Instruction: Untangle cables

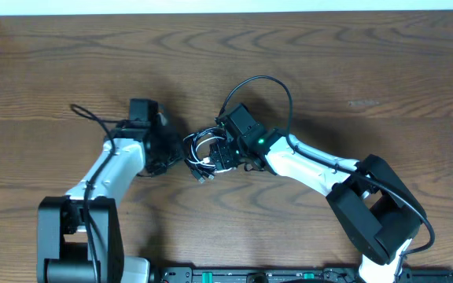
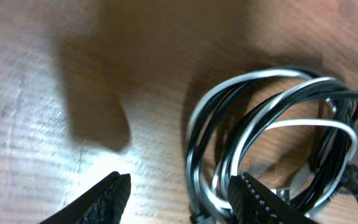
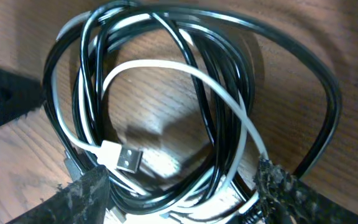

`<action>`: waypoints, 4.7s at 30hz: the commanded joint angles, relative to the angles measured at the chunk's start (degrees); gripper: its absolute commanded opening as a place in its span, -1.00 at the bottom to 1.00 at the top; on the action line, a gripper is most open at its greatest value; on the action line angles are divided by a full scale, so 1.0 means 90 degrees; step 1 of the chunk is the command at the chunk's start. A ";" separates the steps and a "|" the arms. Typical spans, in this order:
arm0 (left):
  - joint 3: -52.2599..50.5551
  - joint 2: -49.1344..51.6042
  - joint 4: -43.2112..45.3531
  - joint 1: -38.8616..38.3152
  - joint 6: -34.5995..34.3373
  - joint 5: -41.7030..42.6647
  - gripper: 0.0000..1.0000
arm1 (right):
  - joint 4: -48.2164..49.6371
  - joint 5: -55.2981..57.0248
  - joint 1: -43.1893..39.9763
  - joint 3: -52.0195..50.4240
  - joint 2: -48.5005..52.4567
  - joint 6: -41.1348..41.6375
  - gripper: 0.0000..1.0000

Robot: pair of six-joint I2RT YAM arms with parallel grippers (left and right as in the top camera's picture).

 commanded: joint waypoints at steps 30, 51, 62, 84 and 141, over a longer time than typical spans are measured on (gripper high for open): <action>0.0172 0.1149 -0.0243 -0.0449 -0.0267 -0.3111 0.12 | -0.0741 0.1511 0.0058 -0.0022 -0.0250 -0.0865 0.75; 0.0527 0.0979 -0.0748 -0.0449 0.0311 -0.1333 0.12 | -0.0202 0.2487 0.0714 -0.0029 -0.0248 0.0223 0.80; 0.0527 0.0979 -0.0746 -0.0449 0.0308 -0.1336 0.13 | 0.0284 0.3483 0.1039 -0.0029 0.0204 0.0214 0.88; 0.0527 0.0954 -0.0809 -0.0447 0.0493 -0.2067 0.43 | -0.2795 0.3024 0.0214 0.1163 0.0675 -0.0845 0.89; 0.0563 0.0782 -0.0789 -0.0454 0.0447 -0.1885 -0.51 | -0.2514 0.0644 -0.0034 0.1984 0.0308 -0.1610 0.84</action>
